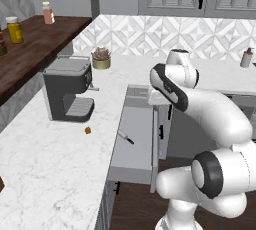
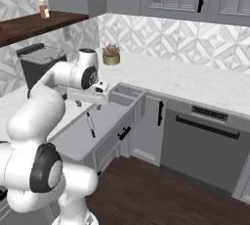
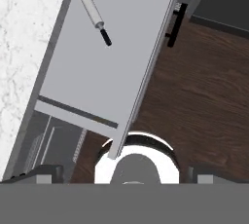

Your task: Pick the rolling pin from the drawer and place it on the counter.

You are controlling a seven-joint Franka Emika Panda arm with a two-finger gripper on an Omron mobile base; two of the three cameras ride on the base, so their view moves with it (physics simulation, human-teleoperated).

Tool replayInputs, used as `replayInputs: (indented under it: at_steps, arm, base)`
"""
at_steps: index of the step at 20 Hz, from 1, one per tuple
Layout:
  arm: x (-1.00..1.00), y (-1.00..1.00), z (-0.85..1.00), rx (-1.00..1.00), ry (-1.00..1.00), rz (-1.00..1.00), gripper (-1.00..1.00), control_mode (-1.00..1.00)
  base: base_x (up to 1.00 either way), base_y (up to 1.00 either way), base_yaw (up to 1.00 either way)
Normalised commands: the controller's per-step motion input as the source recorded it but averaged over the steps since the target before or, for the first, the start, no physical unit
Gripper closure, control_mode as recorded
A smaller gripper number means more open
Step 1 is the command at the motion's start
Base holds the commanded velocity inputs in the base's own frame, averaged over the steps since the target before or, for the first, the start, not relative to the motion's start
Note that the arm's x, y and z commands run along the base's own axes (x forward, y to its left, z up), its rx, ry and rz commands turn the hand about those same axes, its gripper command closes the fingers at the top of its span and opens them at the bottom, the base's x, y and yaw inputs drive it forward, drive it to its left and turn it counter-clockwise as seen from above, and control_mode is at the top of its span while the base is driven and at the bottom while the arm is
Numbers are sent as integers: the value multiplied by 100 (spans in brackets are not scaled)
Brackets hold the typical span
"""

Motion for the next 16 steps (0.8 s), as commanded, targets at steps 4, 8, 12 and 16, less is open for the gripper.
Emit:
replayInputs:
  at_steps: [4,8,12,16]
  arm:
    - [96,-1,-100,-15,-5,-9,-100,-100]
    - [99,-8,-98,-14,0,-9,-100,-100]
    - [82,-24,-65,-2,2,-9,-100,-100]
    - [63,-18,-7,2,3,-1,-100,-100]
  base:
    - [0,0,0]
    - [0,0,0]
    - [0,0,0]
    - [0,0,0]
